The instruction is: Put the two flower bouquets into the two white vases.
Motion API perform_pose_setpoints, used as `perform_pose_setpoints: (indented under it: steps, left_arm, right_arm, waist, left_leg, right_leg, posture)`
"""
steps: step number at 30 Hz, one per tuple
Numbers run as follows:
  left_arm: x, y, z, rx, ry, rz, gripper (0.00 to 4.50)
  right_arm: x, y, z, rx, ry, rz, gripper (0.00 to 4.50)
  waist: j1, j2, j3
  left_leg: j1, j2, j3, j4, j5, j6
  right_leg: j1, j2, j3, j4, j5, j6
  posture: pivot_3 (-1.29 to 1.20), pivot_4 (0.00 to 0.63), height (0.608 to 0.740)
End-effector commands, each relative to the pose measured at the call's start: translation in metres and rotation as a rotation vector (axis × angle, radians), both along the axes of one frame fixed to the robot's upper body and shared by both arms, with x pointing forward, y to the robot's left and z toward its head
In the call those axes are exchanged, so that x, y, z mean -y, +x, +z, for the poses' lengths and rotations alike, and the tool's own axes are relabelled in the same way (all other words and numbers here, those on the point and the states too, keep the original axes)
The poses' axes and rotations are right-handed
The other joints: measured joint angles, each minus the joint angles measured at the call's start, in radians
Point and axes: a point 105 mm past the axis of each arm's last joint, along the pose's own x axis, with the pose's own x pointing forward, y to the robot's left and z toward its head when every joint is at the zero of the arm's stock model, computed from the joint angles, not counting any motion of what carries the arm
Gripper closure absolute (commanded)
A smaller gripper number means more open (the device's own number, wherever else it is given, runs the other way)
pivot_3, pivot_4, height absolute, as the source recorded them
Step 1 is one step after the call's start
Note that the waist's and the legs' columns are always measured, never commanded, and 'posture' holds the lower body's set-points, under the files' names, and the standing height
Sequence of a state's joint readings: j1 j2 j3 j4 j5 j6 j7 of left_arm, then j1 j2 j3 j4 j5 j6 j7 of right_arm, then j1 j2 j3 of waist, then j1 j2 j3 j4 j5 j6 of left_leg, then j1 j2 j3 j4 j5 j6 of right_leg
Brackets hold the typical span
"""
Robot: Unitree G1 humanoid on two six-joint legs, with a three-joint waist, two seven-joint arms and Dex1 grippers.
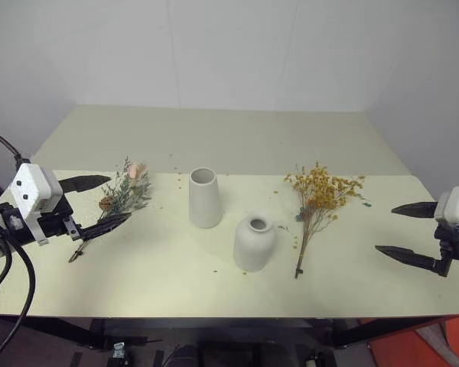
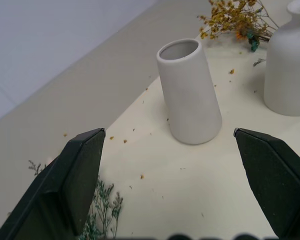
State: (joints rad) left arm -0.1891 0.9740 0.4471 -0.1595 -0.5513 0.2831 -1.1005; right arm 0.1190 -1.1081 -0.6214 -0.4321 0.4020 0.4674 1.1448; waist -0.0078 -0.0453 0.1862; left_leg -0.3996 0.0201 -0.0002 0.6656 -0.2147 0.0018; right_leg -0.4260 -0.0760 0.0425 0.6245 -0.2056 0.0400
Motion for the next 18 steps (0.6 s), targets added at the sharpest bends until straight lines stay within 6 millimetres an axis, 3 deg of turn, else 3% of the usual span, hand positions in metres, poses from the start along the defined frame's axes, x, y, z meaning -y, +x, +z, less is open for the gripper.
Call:
perform_pose_setpoints:
  steps: [1,9,18]
  left_arm:
    - [-0.001,0.006,0.012,0.038,0.026,-0.003,0.01]
    - [-0.001,0.014,0.021,0.044,0.037,-0.044,0.01]
    - [0.025,0.018,0.024,0.063,0.019,-0.188,0.01]
  right_arm:
    - [0.003,-0.004,0.005,0.052,-0.022,-0.043,0.0]
    - [0.002,-0.014,0.001,0.065,-0.017,-0.1,0.0]
    - [-0.005,-0.002,0.007,0.056,0.021,-0.228,0.0]
  waist:
    - [0.002,0.0,0.0]
    - [-0.005,0.0,0.0]
    - [-0.004,0.0,0.0]
  left_leg:
    - [0.0,0.0,0.0,0.0,0.0,0.0]
    - [0.0,-0.001,0.0,0.0,0.0,0.0]
    - [0.0,-0.001,0.0,0.0,0.0,0.0]
  right_leg:
    - [0.0,0.0,0.0,0.0,0.0,0.0]
    - [0.0,0.0,0.0,0.0,0.0,0.0]
    - [0.0,0.0,0.0,0.0,0.0,0.001]
  posture:
    - [0.0,0.15,0.74]
    - [0.0,0.15,0.74]
    - [0.0,0.15,0.74]
